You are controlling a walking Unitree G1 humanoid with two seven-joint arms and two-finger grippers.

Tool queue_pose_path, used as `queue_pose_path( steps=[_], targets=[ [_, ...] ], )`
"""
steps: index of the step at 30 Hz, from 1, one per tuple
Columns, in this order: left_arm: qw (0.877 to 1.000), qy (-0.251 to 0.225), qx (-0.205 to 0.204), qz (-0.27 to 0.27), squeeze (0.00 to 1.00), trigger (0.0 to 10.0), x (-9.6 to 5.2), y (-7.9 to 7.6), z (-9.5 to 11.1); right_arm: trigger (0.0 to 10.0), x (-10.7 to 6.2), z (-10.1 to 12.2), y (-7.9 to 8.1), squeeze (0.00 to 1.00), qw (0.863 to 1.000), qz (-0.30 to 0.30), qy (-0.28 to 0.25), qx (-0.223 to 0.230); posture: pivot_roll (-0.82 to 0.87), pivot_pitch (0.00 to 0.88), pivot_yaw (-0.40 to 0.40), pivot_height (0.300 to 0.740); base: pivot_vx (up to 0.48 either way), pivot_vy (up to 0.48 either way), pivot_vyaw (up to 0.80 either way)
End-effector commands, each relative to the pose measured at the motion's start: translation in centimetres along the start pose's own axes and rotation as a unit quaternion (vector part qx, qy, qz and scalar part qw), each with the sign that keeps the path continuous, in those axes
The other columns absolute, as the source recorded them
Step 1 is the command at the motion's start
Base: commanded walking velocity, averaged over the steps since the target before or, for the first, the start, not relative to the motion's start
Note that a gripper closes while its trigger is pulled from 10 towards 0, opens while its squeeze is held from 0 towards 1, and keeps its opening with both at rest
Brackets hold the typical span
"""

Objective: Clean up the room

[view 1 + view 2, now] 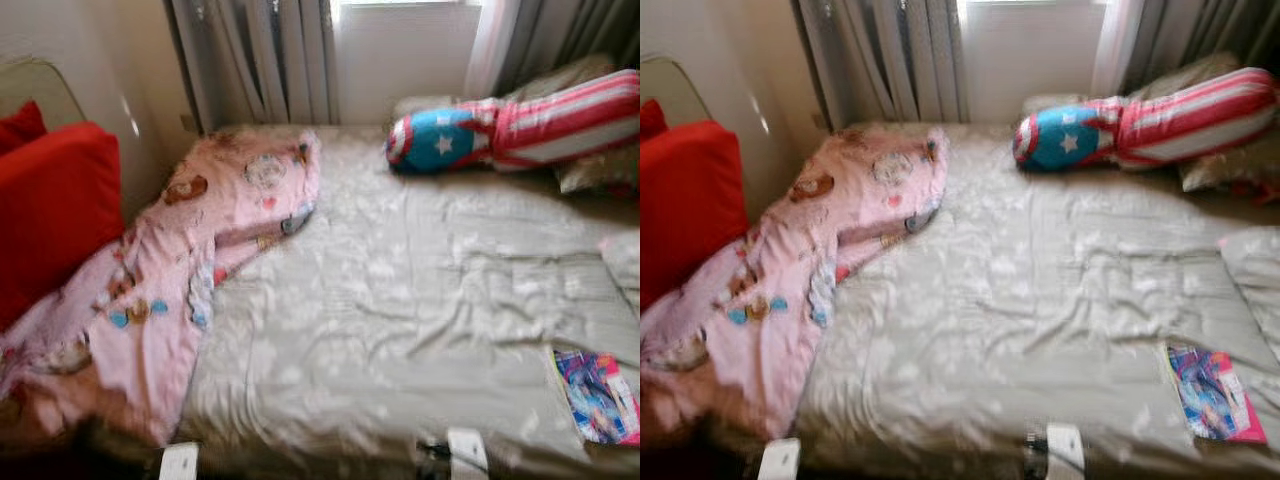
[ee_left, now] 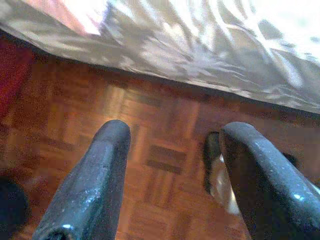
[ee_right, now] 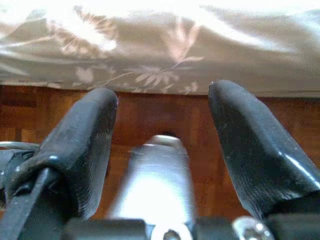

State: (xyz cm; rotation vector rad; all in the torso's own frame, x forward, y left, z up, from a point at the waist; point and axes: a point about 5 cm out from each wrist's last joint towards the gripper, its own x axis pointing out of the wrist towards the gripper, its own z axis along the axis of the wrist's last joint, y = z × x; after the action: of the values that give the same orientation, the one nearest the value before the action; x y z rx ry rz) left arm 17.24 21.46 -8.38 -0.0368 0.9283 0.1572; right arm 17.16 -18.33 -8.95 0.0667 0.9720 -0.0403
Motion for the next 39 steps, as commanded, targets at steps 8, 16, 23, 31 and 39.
queue_pose_path(
  steps=[8,16,23,31,39],
  targets=[
    [1.000,0.010,0.006,-0.004,0.00,10.0,-0.03,-0.34,-0.41,10.0,-0.12,-0.38,-0.51,0.00,1.000,-0.005,0.007,-0.006,-0.05,0.000,0.058,0.740,0.000,0.480,0.00],
    [1.000,0.009,0.004,-0.004,0.00,10.0,-0.03,-0.40,-0.40,10.0,-0.11,-0.28,-0.55,0.00,1.000,-0.002,0.007,-0.018,-0.05,0.000,0.056,0.740,0.000,0.480,0.00],
    [1.000,0.009,0.004,-0.004,0.00,10.0,-0.02,-0.41,-0.37,10.0,-0.11,-0.23,-0.55,0.00,1.000,-0.001,0.007,-0.022,-0.05,0.000,0.057,0.740,0.000,0.480,0.00],
    [1.000,0.009,0.007,-0.004,0.00,10.0,-0.02,-0.39,-0.36,10.0,-0.10,-0.23,-0.52,0.00,1.000,0.000,0.007,-0.024,-0.05,0.000,0.058,0.740,0.000,0.480,0.00],
    [1.000,0.009,0.007,-0.004,0.00,10.0,-0.02,-0.39,-0.36,10.0,-0.10,-0.23,-0.52,0.00,1.000,0.000,0.007,-0.024,-0.05,0.000,0.058,0.740,0.000,0.480,0.00]
  ],
)
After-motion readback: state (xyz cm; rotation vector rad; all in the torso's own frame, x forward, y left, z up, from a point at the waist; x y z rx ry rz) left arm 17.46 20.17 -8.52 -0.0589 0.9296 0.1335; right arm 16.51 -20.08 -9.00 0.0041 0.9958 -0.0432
